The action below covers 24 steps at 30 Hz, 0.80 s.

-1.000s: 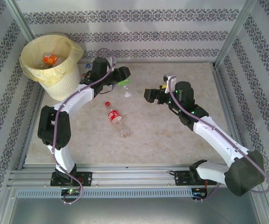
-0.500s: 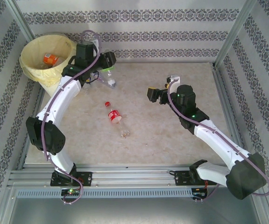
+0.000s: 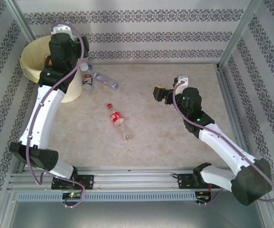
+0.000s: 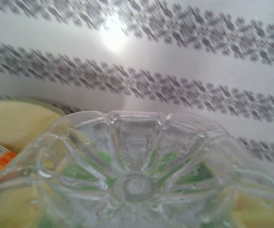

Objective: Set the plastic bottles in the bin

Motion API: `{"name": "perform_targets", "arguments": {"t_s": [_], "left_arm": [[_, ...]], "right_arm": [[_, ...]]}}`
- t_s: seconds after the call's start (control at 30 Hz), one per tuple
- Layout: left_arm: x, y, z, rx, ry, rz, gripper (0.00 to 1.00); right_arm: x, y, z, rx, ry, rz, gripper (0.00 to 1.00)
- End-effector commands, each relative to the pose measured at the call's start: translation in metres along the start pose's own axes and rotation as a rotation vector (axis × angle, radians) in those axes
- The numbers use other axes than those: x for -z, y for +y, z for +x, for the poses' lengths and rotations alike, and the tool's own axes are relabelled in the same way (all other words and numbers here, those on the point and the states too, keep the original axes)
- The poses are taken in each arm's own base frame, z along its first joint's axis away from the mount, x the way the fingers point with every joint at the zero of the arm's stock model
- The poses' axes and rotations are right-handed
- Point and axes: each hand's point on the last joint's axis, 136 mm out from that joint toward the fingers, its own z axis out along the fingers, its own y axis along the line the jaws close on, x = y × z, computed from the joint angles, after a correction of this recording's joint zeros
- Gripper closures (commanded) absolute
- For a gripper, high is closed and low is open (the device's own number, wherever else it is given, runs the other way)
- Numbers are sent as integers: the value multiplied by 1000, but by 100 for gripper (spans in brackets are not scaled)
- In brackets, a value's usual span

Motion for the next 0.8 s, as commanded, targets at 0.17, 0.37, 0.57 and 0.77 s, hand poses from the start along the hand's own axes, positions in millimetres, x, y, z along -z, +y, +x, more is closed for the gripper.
{"name": "perform_targets", "arguments": {"t_s": [0.17,0.37,0.57,0.77], "left_arm": [[-16,71,-43,-90,-120,-291,43],[-48,109,-44,-105,-87,-374,42],[-82,155,-33,-25,-45,-460,43],[-107,193,-10,317,-63,-506,42]], "right_arm": [[-2,1,-7,-19,-55,-21,2],[-7,6,-4,-31,-32,-47,2],[-7,5,2,-46,-13,-49,2],[-8,4,4,-63,-6,-43,2]]}}
